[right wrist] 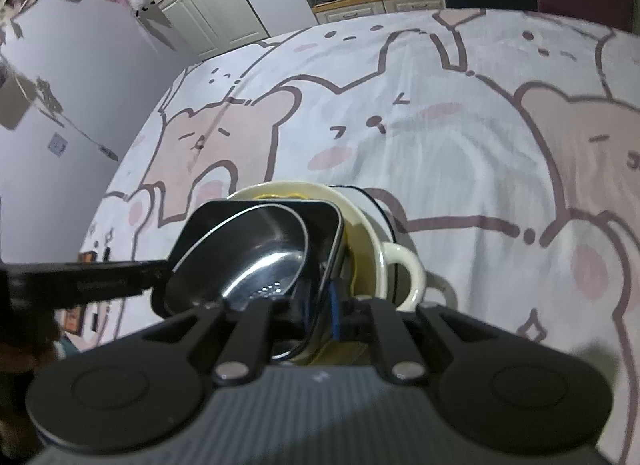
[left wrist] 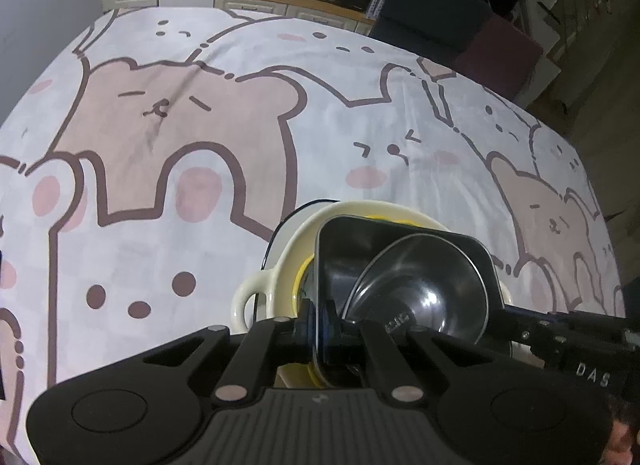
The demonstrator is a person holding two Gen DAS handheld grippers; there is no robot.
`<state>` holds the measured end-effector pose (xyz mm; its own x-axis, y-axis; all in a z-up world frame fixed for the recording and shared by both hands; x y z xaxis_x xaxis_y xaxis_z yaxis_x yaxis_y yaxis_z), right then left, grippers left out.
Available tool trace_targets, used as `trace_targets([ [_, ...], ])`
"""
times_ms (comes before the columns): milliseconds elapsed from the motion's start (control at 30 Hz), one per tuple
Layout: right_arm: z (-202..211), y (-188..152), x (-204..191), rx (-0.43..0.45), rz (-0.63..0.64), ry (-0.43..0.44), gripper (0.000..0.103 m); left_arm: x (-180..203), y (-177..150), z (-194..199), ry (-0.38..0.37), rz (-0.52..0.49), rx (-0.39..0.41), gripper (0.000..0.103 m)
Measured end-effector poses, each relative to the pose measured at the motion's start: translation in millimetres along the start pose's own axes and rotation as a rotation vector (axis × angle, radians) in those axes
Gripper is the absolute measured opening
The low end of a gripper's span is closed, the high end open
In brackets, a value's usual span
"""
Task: Organize plates and bowls
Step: 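Lower the steel stack into the cream bowl, adjusting its position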
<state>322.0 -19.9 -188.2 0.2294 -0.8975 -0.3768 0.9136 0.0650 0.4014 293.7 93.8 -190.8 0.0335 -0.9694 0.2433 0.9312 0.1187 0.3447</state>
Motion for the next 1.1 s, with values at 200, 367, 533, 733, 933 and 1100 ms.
trace_targets([
  [200,6,1,-5,0.041,0.065,-0.03,0.012,0,0,0,-0.008,0.005,0.008,0.003],
  [367,8,-1,-10,0.074,0.135,-0.074,0.012,1,-1,-3,0.009,-0.012,0.016,0.003],
  [533,9,-5,-11,0.087,0.166,-0.089,0.012,-1,0,-2,0.008,-0.005,0.023,0.003],
  [733,9,-5,-6,0.06,0.105,-0.044,0.014,-2,0,1,-0.004,0.012,0.022,0.006],
  [933,12,-4,-6,0.056,0.083,-0.031,0.014,-2,0,5,-0.005,0.018,0.031,0.007],
  [1100,16,-3,-3,0.064,0.061,-0.025,0.016,-2,2,11,-0.01,0.024,0.047,0.014],
])
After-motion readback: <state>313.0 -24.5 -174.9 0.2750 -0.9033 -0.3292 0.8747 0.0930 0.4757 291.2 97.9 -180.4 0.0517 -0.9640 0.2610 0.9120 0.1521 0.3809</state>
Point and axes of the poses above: each gripper's, at about its wrist camera, not at the fingertips, and z roughly against the way its jaws point, x to its right, y to its top, the point moved 10 cm from there along -z, roughly the way its jaws point, and after that the axes turned 3 degrees about -x, right-handed, at the moved point
